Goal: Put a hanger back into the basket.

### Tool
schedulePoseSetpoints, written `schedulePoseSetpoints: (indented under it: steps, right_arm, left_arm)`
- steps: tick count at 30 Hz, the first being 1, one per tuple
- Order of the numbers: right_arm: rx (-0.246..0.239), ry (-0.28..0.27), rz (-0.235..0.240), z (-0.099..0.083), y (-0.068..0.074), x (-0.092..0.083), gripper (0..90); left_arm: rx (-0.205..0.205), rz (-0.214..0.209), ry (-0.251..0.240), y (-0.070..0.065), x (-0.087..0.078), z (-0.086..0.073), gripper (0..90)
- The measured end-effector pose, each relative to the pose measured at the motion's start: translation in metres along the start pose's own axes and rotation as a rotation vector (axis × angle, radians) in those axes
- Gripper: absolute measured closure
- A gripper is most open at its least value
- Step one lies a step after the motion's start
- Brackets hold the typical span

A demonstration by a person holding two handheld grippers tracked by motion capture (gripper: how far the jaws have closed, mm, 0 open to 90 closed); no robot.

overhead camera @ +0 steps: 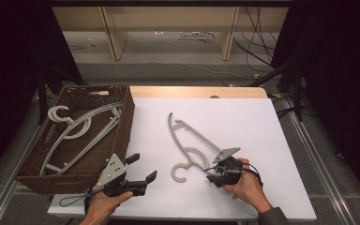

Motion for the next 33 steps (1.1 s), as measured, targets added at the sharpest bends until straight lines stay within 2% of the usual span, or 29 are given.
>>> schedulePoseSetpoints:
  steps: [4,11,14,20,22,23,27,28,30,31,33]
  right_arm:
    - [-0.035,0.058,0.007,0.001,0.0,0.004,59.5]
    - [-0.008,0.141,0.016,0.004,-0.004,0.006,67.1]
    - [-0.036,0.156,0.015,0.006,-0.004,0.007,67.6]
    - [-0.057,0.194,0.012,0.008,-0.004,0.009,68.6]
    - [-0.055,0.203,0.012,0.008,-0.003,0.009,69.2]
    - [-0.058,0.204,0.011,0.009,-0.004,0.01,69.5]
    - [-0.047,0.223,0.011,0.01,-0.004,0.01,70.8]
    - [-0.042,0.223,0.008,0.01,-0.004,0.011,70.9]
    - [-0.036,0.221,-0.001,0.011,-0.004,0.011,71.2]
    - [-0.034,0.221,-0.002,0.011,-0.004,0.011,71.4]
    - [-0.035,0.218,-0.005,0.011,-0.003,0.011,71.9]
  left_arm:
    - [-0.004,-0.001,-0.003,0.001,0.001,0.0,16.3]
    - [0.003,0.005,0.014,0.001,0.001,-0.002,16.4]
    - [0.004,0.0,0.014,0.001,0.001,-0.002,16.5]
    - [0.003,0.001,0.019,0.0,0.002,-0.003,16.6]
    - [0.0,0.005,0.028,0.0,0.002,-0.004,16.7]
    - [0.011,0.0,0.033,0.001,0.002,-0.005,16.7]
    - [-0.007,0.006,0.034,0.0,0.003,-0.005,16.7]
    - [0.014,0.001,0.033,0.001,0.003,-0.004,16.7]
    - [0.013,0.0,0.034,0.001,0.003,-0.005,16.7]
    - [-0.003,0.004,0.034,0.0,0.003,-0.005,16.7]
    - [0.01,-0.001,0.034,0.001,0.003,-0.005,16.7]
Point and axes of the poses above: each handheld gripper's, and its own axes: x roughly forward along the jaws, z roughly out of its top, y roughly to its left, the point moved 9 cm from there along x, roughly forward along the jaws, and after that the axes turned 8 degrees about -y, right-handed, at the moved point
